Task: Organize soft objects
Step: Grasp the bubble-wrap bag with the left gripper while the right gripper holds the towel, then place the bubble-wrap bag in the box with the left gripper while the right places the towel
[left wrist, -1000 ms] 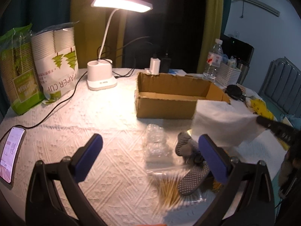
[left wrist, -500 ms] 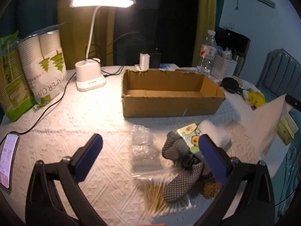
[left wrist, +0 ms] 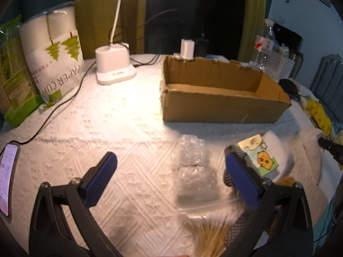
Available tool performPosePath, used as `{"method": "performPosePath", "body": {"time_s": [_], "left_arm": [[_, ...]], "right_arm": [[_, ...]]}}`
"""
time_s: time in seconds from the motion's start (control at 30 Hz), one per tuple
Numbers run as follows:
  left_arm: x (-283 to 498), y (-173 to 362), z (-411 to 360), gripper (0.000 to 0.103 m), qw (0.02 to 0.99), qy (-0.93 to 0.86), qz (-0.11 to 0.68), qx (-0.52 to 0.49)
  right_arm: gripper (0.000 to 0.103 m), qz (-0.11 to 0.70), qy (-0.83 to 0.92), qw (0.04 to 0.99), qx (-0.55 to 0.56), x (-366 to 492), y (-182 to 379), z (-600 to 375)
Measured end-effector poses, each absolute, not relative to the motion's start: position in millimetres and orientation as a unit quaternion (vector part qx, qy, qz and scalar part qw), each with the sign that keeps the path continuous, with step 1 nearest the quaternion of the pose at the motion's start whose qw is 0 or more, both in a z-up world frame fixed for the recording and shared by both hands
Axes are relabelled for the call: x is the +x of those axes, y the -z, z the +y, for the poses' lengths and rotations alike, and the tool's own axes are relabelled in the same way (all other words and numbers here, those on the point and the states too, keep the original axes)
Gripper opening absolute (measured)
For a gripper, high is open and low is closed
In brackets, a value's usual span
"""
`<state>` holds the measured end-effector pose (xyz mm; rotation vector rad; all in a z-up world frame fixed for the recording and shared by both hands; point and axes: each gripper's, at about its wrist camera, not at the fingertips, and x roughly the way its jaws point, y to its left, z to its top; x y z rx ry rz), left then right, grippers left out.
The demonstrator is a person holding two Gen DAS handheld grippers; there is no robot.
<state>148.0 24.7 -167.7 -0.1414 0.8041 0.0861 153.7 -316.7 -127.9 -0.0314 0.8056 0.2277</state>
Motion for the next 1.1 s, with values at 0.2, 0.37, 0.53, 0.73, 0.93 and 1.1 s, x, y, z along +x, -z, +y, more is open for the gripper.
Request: {"method": "performPosePath", "body": {"time_s": [0.2,0.37,0.53,0.73,0.93,1.1], "left_arm": [[167,185,24,0.100,0.906,-0.032,0.418,-0.064],[175,196,26,0.092,0.895,-0.026,0.440,-0.067],[174,200,28,0.080,0.892,0.000,0.444,-0.084],[170,198,23,0.044,0.893,0.039,0.437,-0.095],[165,192,26,0.038,0.897,0.059,0.426,-0.106],[157,177,34,0.038,0.904,0.065,0.406,-0.118]], "right_arm": [[0.061,0.421,-0.128,0.898,-0.010,156,141,-316],[0.061,0.450,-0.133,0.883,-0.025,162,159,-303],[0.061,0.442,-0.116,0.888,-0.046,165,165,-292],[0.024,0.432,-0.110,0.893,-0.060,166,165,-285],[0.009,0.430,-0.121,0.893,-0.057,164,159,-280],[0.008,0.410,-0.132,0.901,-0.057,161,140,-272]]}}
